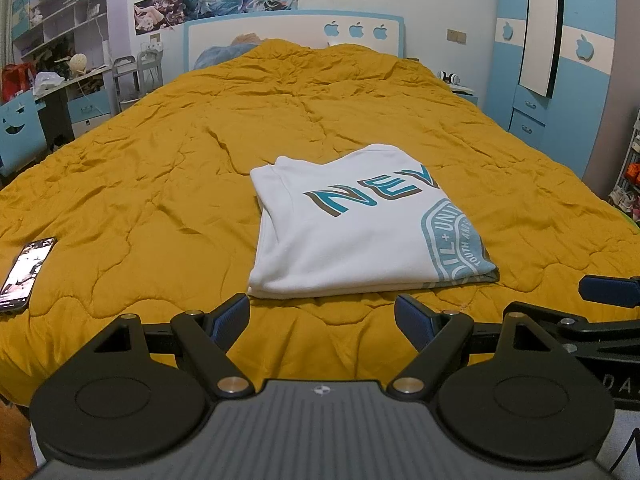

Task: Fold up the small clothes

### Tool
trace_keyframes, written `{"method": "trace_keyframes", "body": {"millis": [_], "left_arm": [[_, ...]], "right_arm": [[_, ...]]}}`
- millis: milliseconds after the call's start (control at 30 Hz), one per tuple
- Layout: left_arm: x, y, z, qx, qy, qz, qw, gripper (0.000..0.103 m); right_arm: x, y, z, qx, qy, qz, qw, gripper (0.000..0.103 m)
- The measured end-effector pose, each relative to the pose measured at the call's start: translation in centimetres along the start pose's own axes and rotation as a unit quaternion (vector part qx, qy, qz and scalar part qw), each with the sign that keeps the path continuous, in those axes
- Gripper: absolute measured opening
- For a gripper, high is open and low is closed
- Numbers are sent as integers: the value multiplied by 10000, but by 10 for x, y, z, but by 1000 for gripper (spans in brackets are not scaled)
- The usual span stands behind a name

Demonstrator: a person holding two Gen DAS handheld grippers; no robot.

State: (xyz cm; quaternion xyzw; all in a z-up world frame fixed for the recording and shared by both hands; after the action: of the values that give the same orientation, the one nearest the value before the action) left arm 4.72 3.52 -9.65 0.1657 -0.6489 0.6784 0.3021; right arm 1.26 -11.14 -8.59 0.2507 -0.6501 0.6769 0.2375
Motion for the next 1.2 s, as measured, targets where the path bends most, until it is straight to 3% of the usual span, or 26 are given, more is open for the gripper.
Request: {"method": "trace_keyframes", "body": {"millis": [1200], "left_arm": [[6, -5, -3, -33, -56, 62, 10000, 96]], "right_arm": [[0, 1, 0, -19, 2, 5, 10000, 82]]}}
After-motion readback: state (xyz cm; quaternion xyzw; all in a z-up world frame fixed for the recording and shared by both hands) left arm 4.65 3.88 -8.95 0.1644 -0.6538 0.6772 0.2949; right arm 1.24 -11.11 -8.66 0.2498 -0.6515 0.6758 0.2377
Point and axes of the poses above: each gripper's, at about its wrist camera, not at the fingertips, and x roughly against the way its jaws point, z to its right, y to its underside, the point moved 3 cm from there along -x, roughly the way its jaws point, and after that the axes turned 9 degrees about y, right-handed, at the moved point
